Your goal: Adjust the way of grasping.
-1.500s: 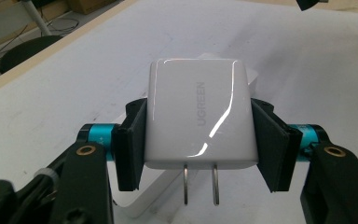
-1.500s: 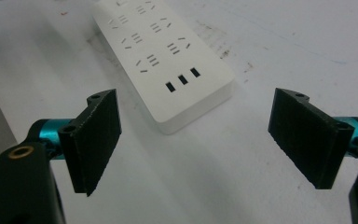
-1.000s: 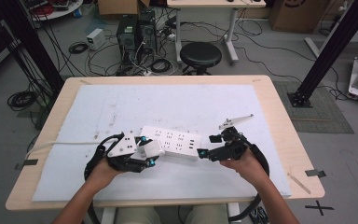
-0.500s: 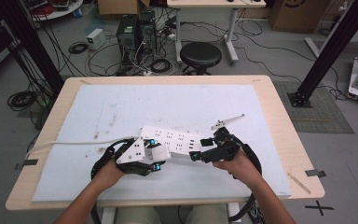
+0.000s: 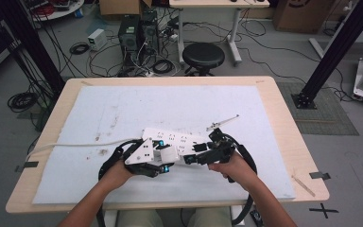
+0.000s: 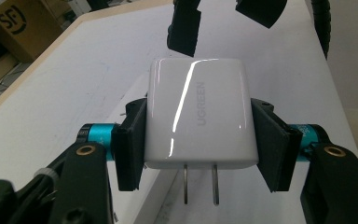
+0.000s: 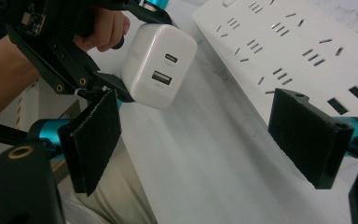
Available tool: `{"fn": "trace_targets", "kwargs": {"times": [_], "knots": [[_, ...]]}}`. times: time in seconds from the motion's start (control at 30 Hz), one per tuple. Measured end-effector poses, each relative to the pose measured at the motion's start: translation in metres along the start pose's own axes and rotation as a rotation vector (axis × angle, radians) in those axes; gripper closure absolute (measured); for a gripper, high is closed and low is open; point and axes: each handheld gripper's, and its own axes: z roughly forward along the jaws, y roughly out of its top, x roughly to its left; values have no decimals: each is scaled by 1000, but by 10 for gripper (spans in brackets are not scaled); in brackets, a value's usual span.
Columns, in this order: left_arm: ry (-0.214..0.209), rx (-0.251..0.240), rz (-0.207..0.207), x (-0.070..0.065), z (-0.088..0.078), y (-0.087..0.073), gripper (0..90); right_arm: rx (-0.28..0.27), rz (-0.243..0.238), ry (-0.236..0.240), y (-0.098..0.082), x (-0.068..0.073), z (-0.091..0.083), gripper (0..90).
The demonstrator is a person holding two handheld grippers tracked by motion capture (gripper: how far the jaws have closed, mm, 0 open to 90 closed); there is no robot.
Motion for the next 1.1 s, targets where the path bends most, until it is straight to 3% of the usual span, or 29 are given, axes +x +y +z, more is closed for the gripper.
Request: {"fn": "trace_targets", "kwargs": {"times": [0.47,0.6,0.77,0.9,1.1], "knots": [[-15,-14,8,-3,10,5,425,0,57,69,5,-1,11,173],[-20,-15,15,-4,12,7,425,5,93,132,7,-2,18,173],[-25,-14,23,-6,14,8,425,22,135,156,8,-5,26,174],[-25,-19,22,-6,13,9,425,26,165,192,8,-7,33,214],[-28,-22,24,-6,13,9,425,32,180,209,8,-8,36,265]]}}
